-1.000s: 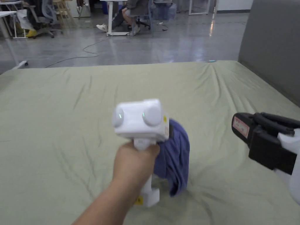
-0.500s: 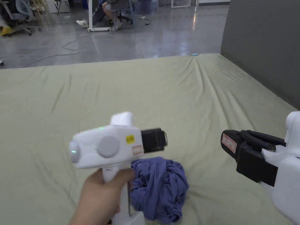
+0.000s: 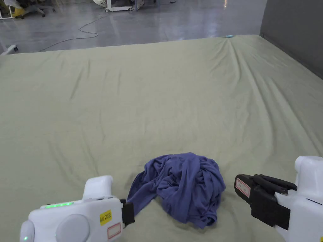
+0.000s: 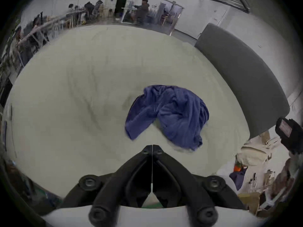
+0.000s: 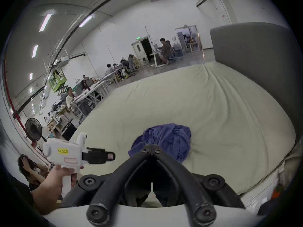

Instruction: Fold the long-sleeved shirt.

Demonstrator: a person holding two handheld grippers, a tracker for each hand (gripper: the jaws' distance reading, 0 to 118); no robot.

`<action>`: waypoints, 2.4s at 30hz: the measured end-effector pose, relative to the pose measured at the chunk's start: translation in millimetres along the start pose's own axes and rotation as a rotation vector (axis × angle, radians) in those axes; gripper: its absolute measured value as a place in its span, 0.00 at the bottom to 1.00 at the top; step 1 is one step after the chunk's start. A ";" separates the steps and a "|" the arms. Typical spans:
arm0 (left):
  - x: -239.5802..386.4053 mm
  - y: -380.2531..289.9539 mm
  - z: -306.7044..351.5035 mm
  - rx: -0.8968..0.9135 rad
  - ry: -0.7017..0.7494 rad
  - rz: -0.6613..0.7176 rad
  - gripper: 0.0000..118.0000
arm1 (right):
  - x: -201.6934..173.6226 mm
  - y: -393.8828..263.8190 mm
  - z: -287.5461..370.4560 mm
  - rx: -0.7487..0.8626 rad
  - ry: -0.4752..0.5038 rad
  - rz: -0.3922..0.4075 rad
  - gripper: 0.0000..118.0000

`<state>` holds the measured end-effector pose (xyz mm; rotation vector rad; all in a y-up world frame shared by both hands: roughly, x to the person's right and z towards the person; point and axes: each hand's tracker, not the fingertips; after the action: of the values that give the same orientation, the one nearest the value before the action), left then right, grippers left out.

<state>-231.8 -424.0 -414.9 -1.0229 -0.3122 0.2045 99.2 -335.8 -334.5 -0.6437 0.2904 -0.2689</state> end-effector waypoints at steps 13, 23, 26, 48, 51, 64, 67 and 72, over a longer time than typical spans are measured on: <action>-27.8 92.8 -183.1 -0.209 0.116 -0.038 0.16 | 26.4 6.8 -47.5 -0.108 -0.076 -0.034 0.00; -29.9 100.1 -118.9 -0.061 0.105 -0.108 0.06 | 75.5 31.5 -196.7 -0.342 -0.179 -0.001 1.00; -23.3 100.3 -106.8 -0.029 0.099 -0.144 0.06 | 85.3 14.7 -243.2 -0.457 -0.302 0.084 0.96; -31.3 276.1 164.6 0.420 -0.151 0.102 0.03 | -23.1 289.4 -70.4 -0.058 -0.233 0.426 0.03; -16.4 320.2 192.7 0.474 -0.130 0.072 0.03 | -45.9 342.6 -67.0 -0.035 -0.243 0.448 0.03; 16.0 463.9 232.5 0.569 -0.020 0.073 0.03 | -98.9 500.7 -106.5 0.068 -0.447 0.578 0.03; 9.6 465.4 218.4 0.562 -0.009 0.067 0.03 | -91.8 495.5 -123.9 0.047 -0.437 0.554 0.03; -23.9 445.0 144.0 0.442 0.045 0.018 0.03 | -57.1 427.8 -191.1 -0.073 -0.393 0.573 0.03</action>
<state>-314.2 -89.8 -732.6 -0.5928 -0.2039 0.2529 46.4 -92.7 -735.7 -0.6438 0.0964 0.4170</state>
